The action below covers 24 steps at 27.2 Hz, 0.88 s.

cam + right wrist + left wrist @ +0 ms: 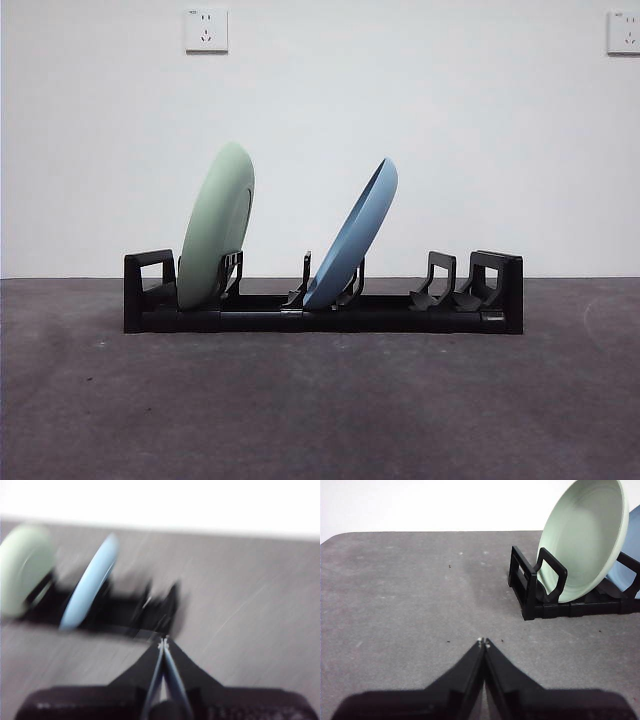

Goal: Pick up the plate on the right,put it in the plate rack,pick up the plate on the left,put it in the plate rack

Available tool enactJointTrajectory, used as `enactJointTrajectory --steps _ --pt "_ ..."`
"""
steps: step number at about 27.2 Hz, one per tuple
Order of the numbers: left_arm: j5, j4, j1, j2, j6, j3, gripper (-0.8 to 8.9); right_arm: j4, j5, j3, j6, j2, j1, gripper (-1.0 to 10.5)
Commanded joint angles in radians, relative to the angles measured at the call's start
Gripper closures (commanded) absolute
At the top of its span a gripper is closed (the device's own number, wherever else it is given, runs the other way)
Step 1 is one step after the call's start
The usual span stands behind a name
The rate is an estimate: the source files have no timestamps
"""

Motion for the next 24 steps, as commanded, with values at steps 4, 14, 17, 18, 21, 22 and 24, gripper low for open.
enactJointTrajectory --steps 4,14,17,18,21,22,24 --pt "-0.002 0.001 0.003 -0.002 -0.01 -0.014 8.16 0.439 -0.106 -0.353 -0.047 -0.232 -0.166 9.5" --pt "-0.001 0.001 0.003 -0.002 -0.01 -0.014 8.16 0.609 -0.104 -0.743 0.011 -0.448 -0.195 9.5" --pt "-0.001 0.001 0.003 -0.002 -0.01 -0.014 8.16 0.612 -0.102 -0.786 0.01 -0.48 -0.194 9.5" --pt "-0.001 0.001 0.003 -0.002 -0.01 -0.014 8.16 0.617 -0.102 -0.798 0.01 -0.488 -0.194 9.5" --pt "-0.001 0.001 0.003 -0.002 -0.01 -0.014 8.16 0.634 -0.102 -0.837 0.011 -0.514 -0.194 9.5" --pt "-0.001 0.001 0.003 -0.002 -0.01 -0.014 8.16 0.634 -0.102 -0.85 0.015 -0.523 -0.194 9.5" --pt "-0.002 0.001 0.003 -0.002 -0.01 -0.014 8.16 0.635 -0.102 -0.873 0.04 -0.525 -0.194 9.5"
